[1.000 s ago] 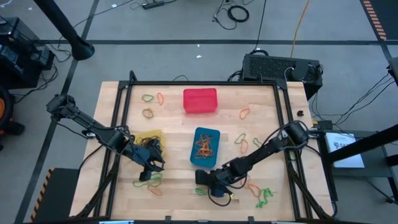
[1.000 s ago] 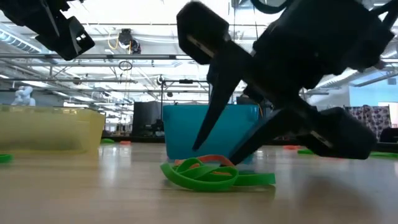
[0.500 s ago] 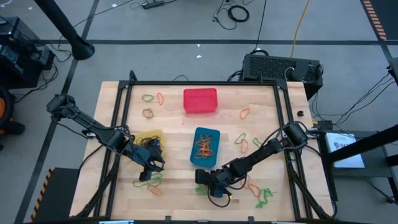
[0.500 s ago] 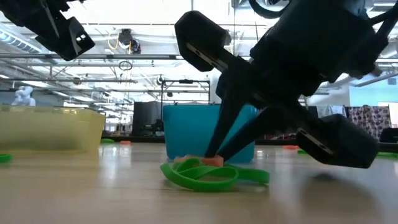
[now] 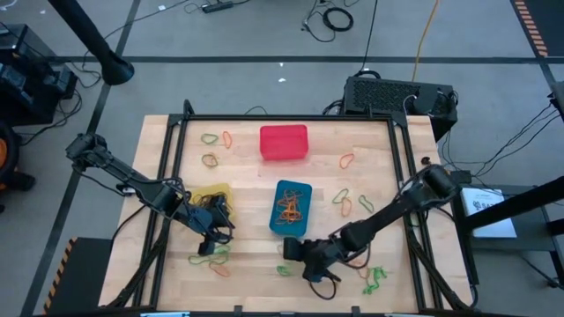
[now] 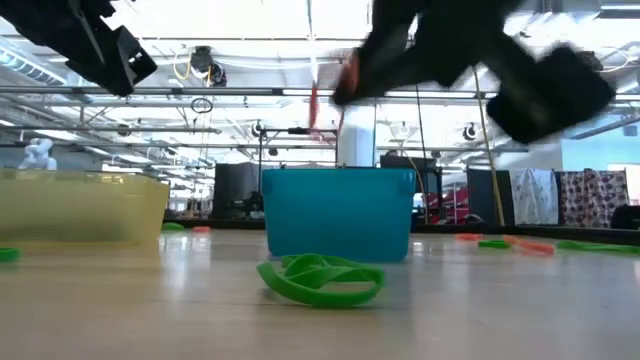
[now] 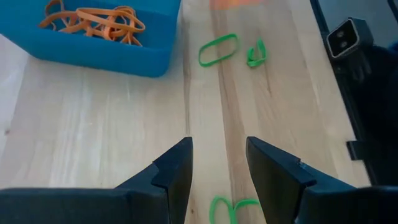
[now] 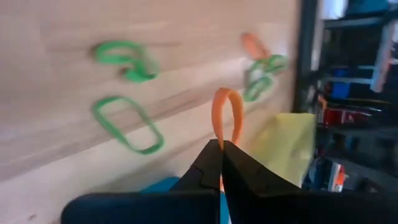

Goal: Sort rubber bands into baskets
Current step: Put the orange rubber band into the blue bin

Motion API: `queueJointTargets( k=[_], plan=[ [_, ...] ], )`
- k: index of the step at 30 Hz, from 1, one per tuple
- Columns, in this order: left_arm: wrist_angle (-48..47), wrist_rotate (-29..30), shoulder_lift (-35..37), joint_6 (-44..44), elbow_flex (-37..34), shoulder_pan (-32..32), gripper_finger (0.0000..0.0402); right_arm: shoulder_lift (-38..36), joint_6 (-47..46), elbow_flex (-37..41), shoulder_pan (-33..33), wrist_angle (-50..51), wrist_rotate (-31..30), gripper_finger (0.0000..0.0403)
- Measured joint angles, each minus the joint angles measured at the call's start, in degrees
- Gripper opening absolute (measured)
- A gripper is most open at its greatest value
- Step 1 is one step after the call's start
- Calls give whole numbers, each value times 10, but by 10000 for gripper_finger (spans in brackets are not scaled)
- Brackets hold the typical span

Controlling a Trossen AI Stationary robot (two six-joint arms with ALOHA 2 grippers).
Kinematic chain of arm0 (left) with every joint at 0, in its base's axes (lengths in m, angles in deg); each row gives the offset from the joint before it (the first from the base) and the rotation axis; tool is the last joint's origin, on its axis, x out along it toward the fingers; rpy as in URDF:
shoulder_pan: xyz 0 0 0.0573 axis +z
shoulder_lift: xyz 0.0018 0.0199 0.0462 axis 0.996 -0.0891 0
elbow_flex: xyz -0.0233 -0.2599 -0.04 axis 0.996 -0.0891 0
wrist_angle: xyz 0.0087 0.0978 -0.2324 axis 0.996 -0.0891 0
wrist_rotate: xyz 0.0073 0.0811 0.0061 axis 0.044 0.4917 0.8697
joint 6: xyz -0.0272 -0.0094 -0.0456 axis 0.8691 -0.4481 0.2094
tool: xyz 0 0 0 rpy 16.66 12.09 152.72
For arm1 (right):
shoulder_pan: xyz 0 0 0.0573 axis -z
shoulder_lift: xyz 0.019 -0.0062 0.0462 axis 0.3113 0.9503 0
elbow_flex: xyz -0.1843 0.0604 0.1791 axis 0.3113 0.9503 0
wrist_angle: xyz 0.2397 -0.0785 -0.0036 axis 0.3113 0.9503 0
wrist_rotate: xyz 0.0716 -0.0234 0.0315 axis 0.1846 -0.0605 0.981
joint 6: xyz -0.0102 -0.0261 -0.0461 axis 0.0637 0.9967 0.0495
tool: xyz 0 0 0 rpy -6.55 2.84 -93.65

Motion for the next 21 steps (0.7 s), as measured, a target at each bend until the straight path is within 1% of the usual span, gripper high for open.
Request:
queueJointTargets(
  k=[4, 7, 10, 13, 15, 17, 19, 21],
  plan=[
    [-1, 7, 0, 0, 0, 0, 157, -50, -72, 0, 5, 24, 1, 1],
    [-1, 8, 0, 0, 0, 0, 157, -92, -138, 0, 31, 65, 7, 1],
    [-1, 17, 0, 0, 0, 0, 157, -122, -218, -1, 75, 103, 47, 1],
    [-1, 65, 0, 1, 0, 0, 157, -137, -304, -1, 120, 137, 83, 0],
    [-1, 117, 0, 4, 0, 0, 157, -140, -341, -1, 149, 151, 110, 0],
    [-1, 166, 0, 3, 0, 3, 157, -139, -374, -1, 175, 149, 153, 0],
    [-2, 179, 2, -22, 0, 14, 157, -139, -399, -1, 198, 145, 194, 2],
    [-2, 171, 5, -64, 0, 26, 157, -134, -413, -1, 216, 139, 211, 7]
  ],
)
